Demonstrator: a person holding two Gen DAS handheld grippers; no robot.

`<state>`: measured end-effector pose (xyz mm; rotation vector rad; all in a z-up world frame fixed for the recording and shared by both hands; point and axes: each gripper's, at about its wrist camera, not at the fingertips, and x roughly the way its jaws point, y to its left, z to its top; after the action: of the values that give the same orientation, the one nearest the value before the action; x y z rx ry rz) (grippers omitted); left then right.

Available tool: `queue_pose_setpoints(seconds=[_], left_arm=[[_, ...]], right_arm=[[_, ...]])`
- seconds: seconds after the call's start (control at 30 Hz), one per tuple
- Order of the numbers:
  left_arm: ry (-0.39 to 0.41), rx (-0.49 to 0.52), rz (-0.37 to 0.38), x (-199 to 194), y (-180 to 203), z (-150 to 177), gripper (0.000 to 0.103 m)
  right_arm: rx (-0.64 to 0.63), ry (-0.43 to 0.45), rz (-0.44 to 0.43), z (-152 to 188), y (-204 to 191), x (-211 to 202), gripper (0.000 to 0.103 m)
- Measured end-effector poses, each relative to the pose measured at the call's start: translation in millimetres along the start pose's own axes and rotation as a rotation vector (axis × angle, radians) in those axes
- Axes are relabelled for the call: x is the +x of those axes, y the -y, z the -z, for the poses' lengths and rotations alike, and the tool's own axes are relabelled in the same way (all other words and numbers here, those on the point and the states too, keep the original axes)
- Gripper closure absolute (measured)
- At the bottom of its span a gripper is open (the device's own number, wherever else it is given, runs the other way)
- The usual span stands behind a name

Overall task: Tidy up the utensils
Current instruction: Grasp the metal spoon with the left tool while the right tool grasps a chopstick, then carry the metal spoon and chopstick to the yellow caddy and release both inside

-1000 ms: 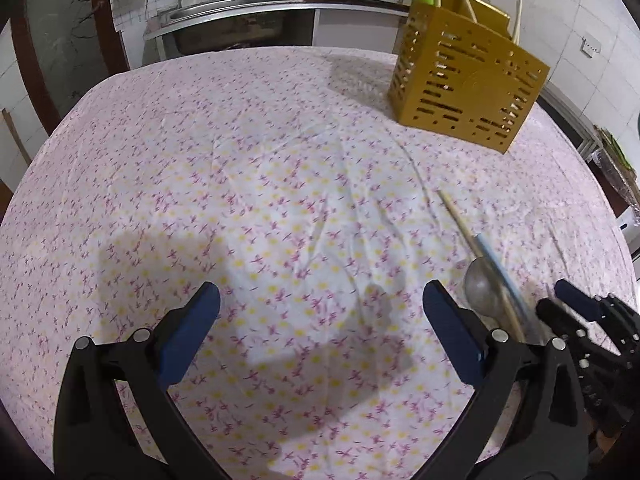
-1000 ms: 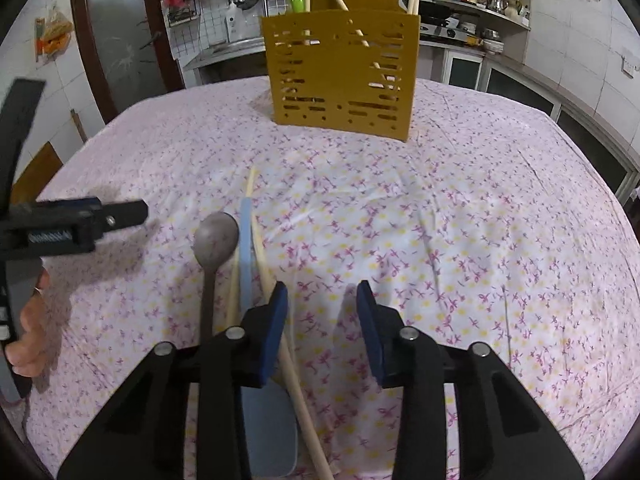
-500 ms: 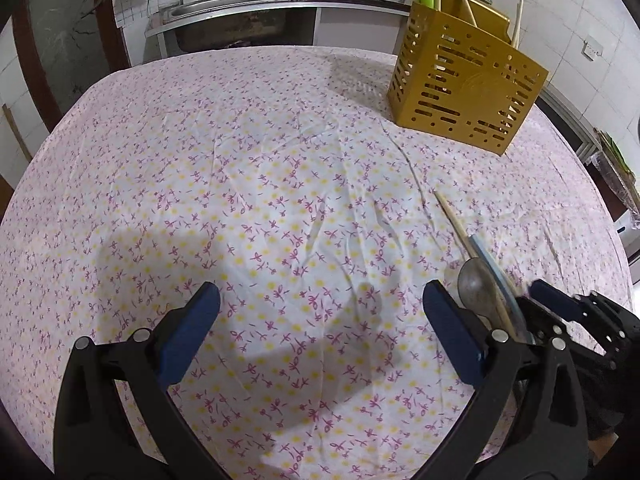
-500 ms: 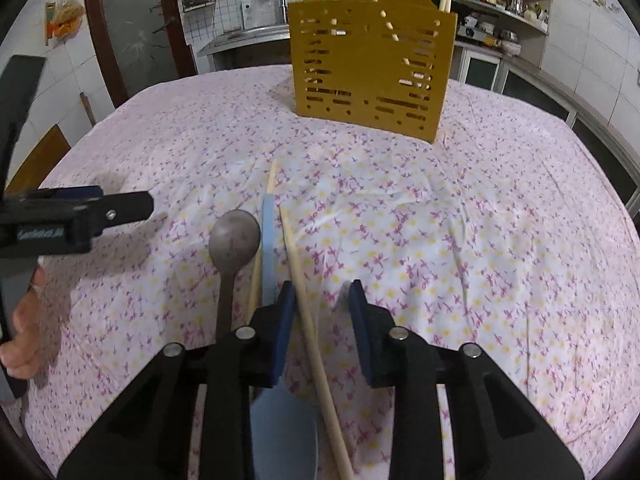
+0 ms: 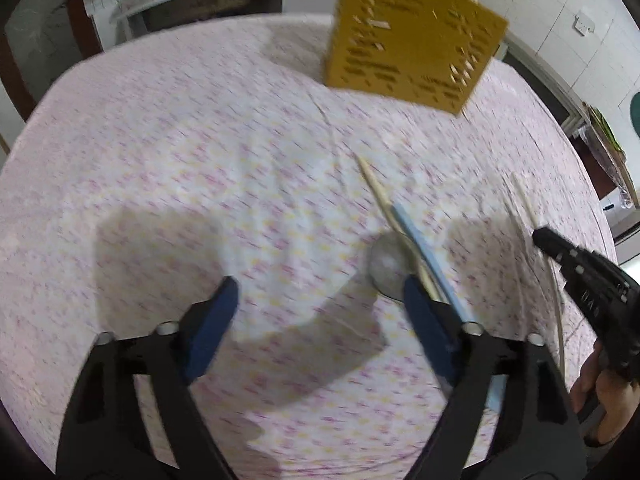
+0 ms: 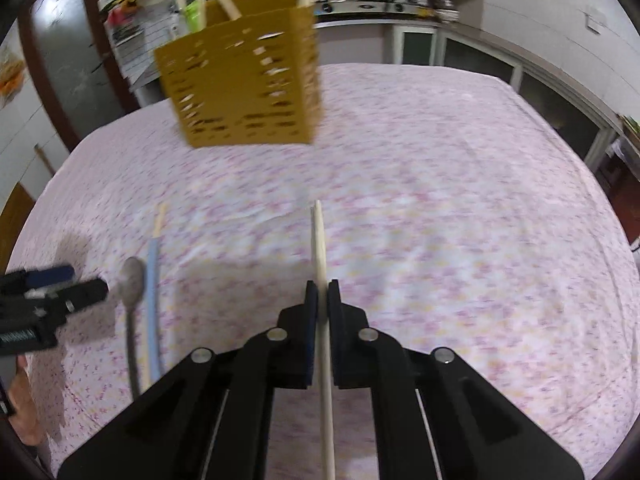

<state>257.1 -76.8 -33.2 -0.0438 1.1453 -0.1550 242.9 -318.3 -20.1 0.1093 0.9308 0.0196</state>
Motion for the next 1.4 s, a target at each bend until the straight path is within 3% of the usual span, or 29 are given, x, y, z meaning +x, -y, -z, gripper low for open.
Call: queue_pose_setpoints(seconds=[0.07, 0.13, 0.27, 0.5, 0.57, 0.63, 0.83, 1.0, 1.07, 1.4], left_arm=[[-0.035, -0.014, 0.01, 6.9, 7.9, 0.8, 0.05], [-0.027, -0.022, -0.01, 7.5, 12.3, 1.5, 0.05], [-0.044, -0.052, 0.02, 6.9, 17.6, -0.7, 0.055], [-0.095, -0.011, 0.029, 10.5, 34.6, 2.8, 0.061], [-0.096, 0.005, 0.009, 11.0, 38.1, 2.4, 0.066], [-0.107, 0.015, -0.013, 14.3, 41.7, -0.8, 0.073], [-0.124, 0.052, -0.045, 22.4, 50.0, -17.2, 0.074], [-0.128, 0.115, -0.029, 29.4, 53.5, -37.4, 0.078], [-0.124, 0.144, -0.025, 27.8, 53.5, -41.7, 0.101], [-0.158, 0.182, -0.011, 31.1, 34.9, -51.2, 0.101]], right_arm=[[0.013, 0.002, -0.001, -1.7, 7.6, -0.3, 0.097], [0.004, 0.001, 0.001, -1.0, 11.1, -0.9, 0.097], [-0.003, -0.001, -0.003, 0.1, 13.7, -0.5, 0.097], [0.008, -0.014, -0.01, -0.2, 16.3, 5.7, 0.097], [0.006, -0.017, -0.011, -0.1, 16.2, 6.7, 0.097], [0.006, -0.022, -0.012, -0.7, 16.9, 7.3, 0.097], [0.01, -0.054, -0.013, -3.7, 15.6, 12.2, 0.097], [0.029, -0.094, -0.028, -5.9, 12.2, 13.8, 0.097], [0.045, -0.117, -0.042, -6.5, 11.6, 14.9, 0.097], [0.043, -0.206, -0.008, -17.0, -2.3, 33.9, 0.096]])
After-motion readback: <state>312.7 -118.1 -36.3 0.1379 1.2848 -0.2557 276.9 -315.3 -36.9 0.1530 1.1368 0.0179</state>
